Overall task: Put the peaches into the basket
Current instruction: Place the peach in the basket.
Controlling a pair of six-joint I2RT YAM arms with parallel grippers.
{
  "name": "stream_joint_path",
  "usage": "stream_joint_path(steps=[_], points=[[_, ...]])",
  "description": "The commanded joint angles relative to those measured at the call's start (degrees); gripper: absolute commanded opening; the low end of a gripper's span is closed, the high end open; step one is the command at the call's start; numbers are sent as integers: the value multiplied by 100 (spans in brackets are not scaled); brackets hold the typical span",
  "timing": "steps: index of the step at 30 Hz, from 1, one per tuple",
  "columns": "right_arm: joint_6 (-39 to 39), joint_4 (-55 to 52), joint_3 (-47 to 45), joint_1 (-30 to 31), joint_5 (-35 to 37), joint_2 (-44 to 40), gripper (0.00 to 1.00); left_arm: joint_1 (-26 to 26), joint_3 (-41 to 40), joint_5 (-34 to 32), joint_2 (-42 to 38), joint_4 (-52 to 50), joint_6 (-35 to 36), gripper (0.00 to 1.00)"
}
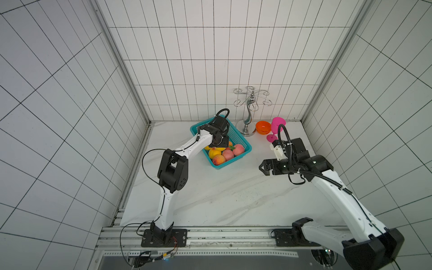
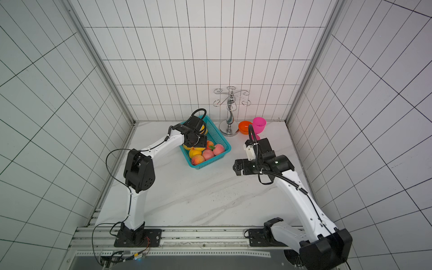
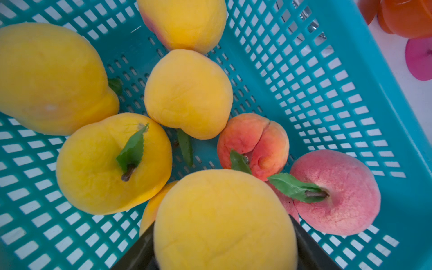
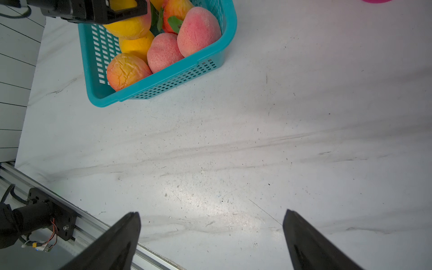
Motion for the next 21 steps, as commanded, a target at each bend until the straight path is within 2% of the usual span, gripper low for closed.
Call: stream_joint_path(steps=[1,11,21], points=[[-113,-190,99,-70,-65,-91,99,23,-18,-31,96,67,81,73],[-96,-194,42,-118,-73,-194,99,-9,-195,101,-131,137,125,80],[-100,-187,-57,-147,-173,-316,99,-193,-521,-77,-660,136,101,89]])
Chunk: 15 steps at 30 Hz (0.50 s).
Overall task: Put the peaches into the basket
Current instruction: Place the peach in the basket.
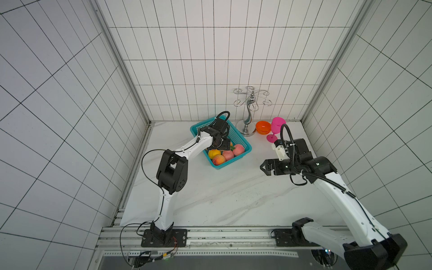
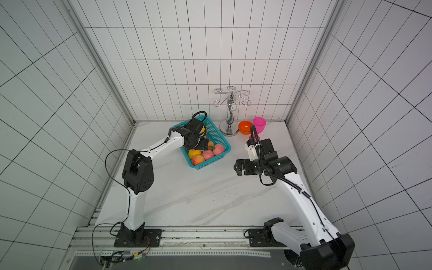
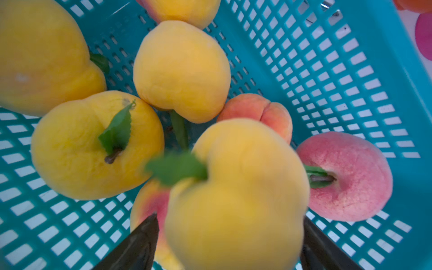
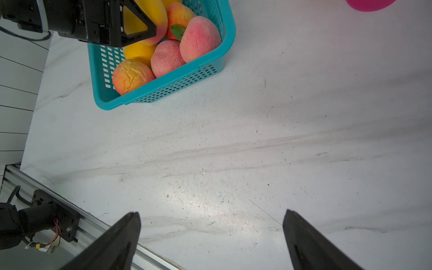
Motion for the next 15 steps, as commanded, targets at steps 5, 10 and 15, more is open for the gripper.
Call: stream_joint_path(steps=[5,10,15], points=[[-91,-153,-132,-88,-93,-181,99,-317,-405,-206,-748,112,12,92],[-99,-155,-214,-97,-116,-387,99,-556,-738,-393,-1165,-14,-150,93],[-139,-151,-359,-108,-158,-607,99,-775,-1048,-752,-1750,-312,-335,93]])
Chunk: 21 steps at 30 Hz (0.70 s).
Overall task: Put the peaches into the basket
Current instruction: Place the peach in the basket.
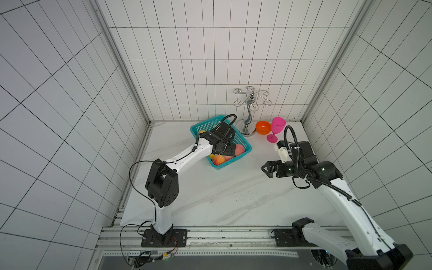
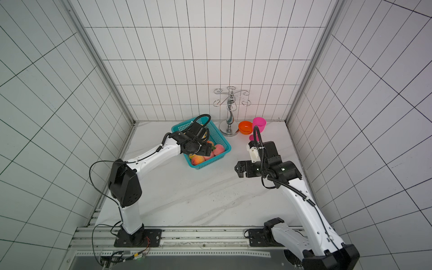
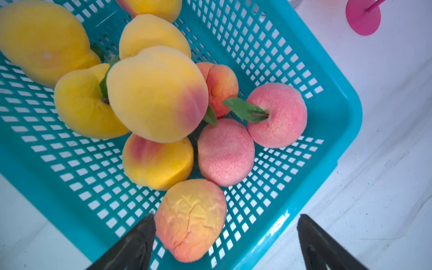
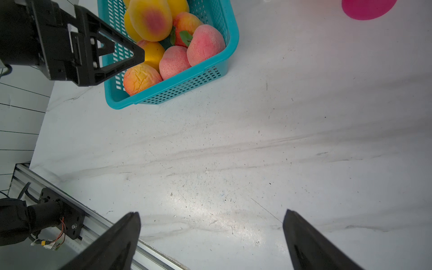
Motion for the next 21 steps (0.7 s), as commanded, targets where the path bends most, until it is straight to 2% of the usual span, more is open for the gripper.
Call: stream_joint_path(steps=[1,11,21], points=[[-134,-128,-234,-69,-91,-205,99,-126,-190,-432,-536,-267,-209,93],[-62,-31,-595,-76,-211,-569,98,-598,-1210,-905,-1896,-708,-936,93],[290,-155,-467,-77,451,-990,99,-617,-2183,-1050,-3134,-790,-1011,95]])
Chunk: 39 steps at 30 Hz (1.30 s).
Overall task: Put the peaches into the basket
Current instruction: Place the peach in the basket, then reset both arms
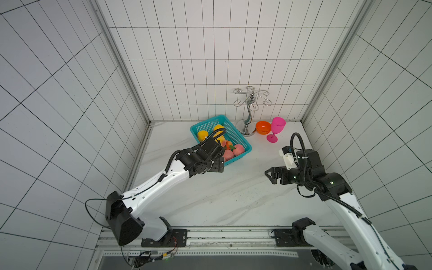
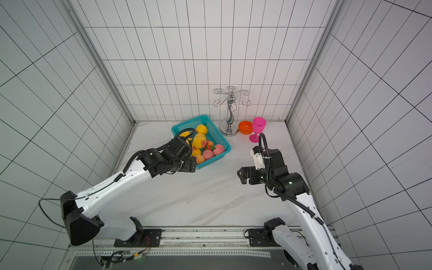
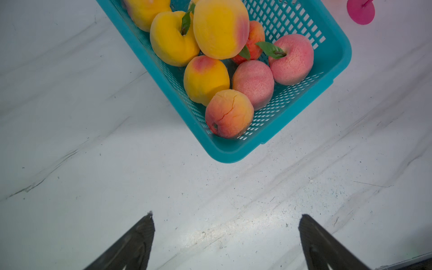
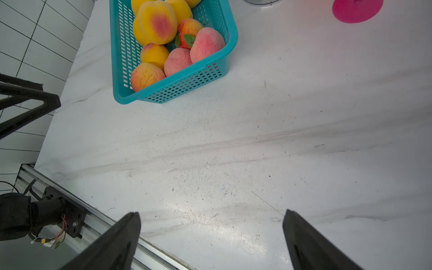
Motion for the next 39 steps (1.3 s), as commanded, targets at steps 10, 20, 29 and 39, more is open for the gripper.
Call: stream_joint_path(steps=[10,20,29,39], points=[[817,-123,-6,-75,1850,-708,99,725,-1482,-168,-2033,368,106,99],[565,1724,-1245,-75,2380,-1279,98,1579,-2818,219,-3096,2005,201,99],[-1110,4624,-3214,-177,3517,-1536,99,2234,-2731,-266,-2363,2554,533,99],[-1253,8547,-4134,-1410,2336,1043,98,3124,-3123,-328,-1420,4113,1659,99]])
